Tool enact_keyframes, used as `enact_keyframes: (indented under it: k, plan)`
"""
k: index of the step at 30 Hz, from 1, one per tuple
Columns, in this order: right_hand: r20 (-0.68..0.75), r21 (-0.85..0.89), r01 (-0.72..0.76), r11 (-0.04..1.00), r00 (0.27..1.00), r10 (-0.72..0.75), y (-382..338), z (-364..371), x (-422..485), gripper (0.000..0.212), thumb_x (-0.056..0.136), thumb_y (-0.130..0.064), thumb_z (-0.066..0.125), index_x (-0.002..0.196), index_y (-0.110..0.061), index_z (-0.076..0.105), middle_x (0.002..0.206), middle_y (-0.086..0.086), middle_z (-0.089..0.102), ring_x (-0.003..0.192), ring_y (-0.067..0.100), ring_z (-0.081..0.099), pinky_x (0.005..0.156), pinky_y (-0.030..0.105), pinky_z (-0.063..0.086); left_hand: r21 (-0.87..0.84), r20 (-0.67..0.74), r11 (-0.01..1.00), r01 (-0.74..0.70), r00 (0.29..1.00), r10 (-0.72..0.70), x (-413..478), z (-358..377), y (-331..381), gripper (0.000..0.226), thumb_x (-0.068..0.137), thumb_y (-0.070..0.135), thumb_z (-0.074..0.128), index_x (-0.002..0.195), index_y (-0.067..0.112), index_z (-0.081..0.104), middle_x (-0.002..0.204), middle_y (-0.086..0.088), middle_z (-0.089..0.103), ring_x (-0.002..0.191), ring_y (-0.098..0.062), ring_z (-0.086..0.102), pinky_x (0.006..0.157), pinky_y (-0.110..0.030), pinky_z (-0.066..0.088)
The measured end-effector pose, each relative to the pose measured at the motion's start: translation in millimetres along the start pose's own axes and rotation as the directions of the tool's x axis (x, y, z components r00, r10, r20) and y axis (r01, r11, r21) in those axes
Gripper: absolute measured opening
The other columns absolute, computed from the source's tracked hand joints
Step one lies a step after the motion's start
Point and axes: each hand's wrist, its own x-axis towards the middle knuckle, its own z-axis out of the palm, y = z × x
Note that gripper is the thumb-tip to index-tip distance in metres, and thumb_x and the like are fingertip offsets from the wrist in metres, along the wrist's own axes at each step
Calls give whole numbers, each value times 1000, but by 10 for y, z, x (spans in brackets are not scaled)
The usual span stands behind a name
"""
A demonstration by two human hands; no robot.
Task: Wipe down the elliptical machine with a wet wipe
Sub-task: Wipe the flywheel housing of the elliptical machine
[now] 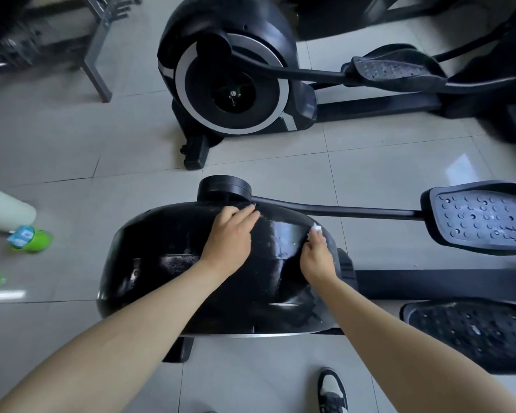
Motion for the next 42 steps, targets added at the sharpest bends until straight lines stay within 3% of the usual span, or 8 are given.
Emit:
enact_keyframes:
  k: [4,9,16,20,24,31,39,42]
  plan:
    - [-13,-53,166,985,986,-167,-273,217,-195,57,105,-7,32,161,-9,20,169,3,18,154,16,12,125,27,8,-10,-52,999,49,997,-49,-215,-12,-149,51,89,9,66,139,3,59,146,-18,56,133,-41,48,112,-54,43]
    - [98,-133,476,870,879,-466,-703,496,-344,58,101,1,34,159,-11,30,167,4,24,154,22,15,121,25,4,-45,-76,998,43,996,-46,-221,26,-170,56,83,4,73,138,1,60,143,-20,57,135,-40,50,112,-54,43]
    - [-93,-121,88,989,991,-100,-427,359,-123,51,107,-14,30,157,-14,27,166,3,23,152,22,20,120,30,18,-211,-90,975,73,991,-94,-288,-42,-141,50,92,4,60,141,-6,54,146,-16,55,140,-33,43,118,-45,37]
    - [24,-205,398,894,915,-402,-710,621,-329,55,102,-7,34,157,-6,28,166,10,24,153,28,17,120,25,6,-345,-143,926,155,966,-215,-280,-16,-213,53,89,-1,46,141,-4,54,143,-15,57,138,-26,41,120,-19,20]
    - [256,-266,592,761,804,-536,-699,686,-329,60,103,-28,15,161,-15,24,169,1,15,158,19,7,128,39,9,-387,-145,904,183,956,-256,-269,-17,-221,60,79,-17,53,137,-4,58,141,-16,59,137,-29,45,119,-10,13]
    - [-22,-207,144,968,988,-151,-442,402,-312,51,108,-19,28,158,-13,23,170,3,12,155,21,10,123,44,15,-421,-120,896,139,971,-207,-308,-82,-274,58,86,-18,46,140,-1,57,144,-12,57,143,-27,42,119,-8,13]
    - [294,-421,530,736,847,-442,-763,820,-822,64,102,-42,5,164,-22,3,169,-9,-12,153,10,-21,124,37,-13,-233,-140,969,78,984,-112,-782,-200,-531,59,84,-15,57,141,2,57,147,-10,56,138,-26,46,116,-41,40]
    - [223,-452,443,775,897,-382,-671,686,-679,58,109,-41,17,164,-28,3,169,-12,-8,155,9,-14,125,39,-9,-164,-131,986,34,990,-56,-916,-157,-606,58,83,-10,66,140,1,57,149,-11,54,135,-27,47,116,-37,35]
